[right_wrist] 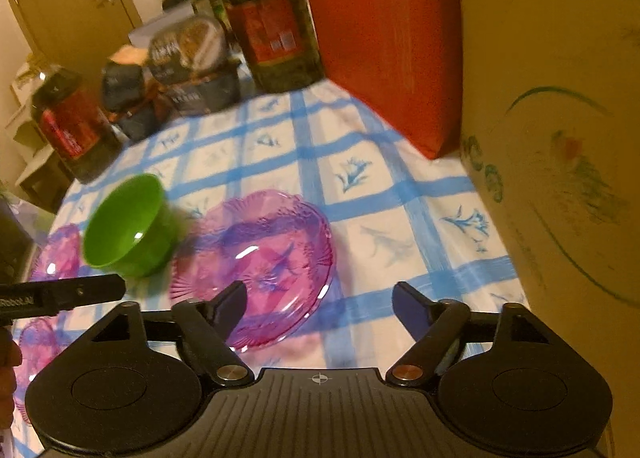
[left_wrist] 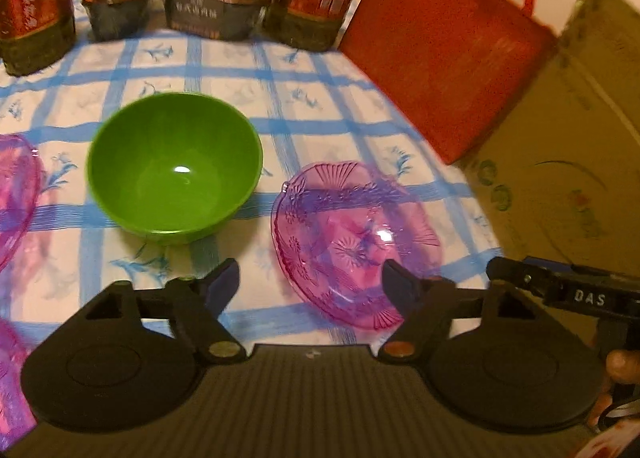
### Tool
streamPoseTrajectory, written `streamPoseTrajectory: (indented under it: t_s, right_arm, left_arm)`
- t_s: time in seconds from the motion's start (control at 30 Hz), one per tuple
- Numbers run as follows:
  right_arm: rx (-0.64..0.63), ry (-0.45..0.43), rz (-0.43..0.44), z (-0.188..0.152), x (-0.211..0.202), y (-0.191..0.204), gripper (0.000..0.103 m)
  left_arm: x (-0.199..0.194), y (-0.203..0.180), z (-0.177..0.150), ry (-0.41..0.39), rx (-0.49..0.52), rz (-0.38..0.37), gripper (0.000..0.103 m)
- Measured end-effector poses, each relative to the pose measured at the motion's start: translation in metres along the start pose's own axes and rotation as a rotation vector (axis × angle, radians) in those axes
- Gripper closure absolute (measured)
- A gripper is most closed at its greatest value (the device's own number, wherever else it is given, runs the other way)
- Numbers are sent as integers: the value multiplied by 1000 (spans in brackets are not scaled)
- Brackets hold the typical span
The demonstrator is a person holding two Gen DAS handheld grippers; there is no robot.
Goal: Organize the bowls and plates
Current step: 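Move both tools toward the pink plate beside the orange bowl, then close the left tool on the pink plate rim while the right tool grips it too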
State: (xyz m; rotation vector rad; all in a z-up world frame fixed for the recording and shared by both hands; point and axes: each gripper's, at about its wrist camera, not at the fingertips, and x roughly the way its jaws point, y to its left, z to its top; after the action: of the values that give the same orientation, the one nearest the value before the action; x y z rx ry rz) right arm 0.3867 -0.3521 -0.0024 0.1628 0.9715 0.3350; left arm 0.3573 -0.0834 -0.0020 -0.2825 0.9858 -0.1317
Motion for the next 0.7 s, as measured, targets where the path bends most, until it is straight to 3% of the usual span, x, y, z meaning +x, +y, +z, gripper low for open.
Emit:
streamPoseTrajectory:
  t_s: [0.1, 0.23, 0.7]
  right_arm:
    - [8, 59, 18, 11, 26, -7, 36]
    - [15, 115, 27, 21, 54, -14, 42]
    - [23, 229, 46, 27, 97, -18, 58]
  left_arm:
    - [22, -2, 7, 32, 7, 21, 35]
    - [45, -8, 12, 75, 35, 45, 47]
    - [84, -9, 14, 135, 80, 117, 71]
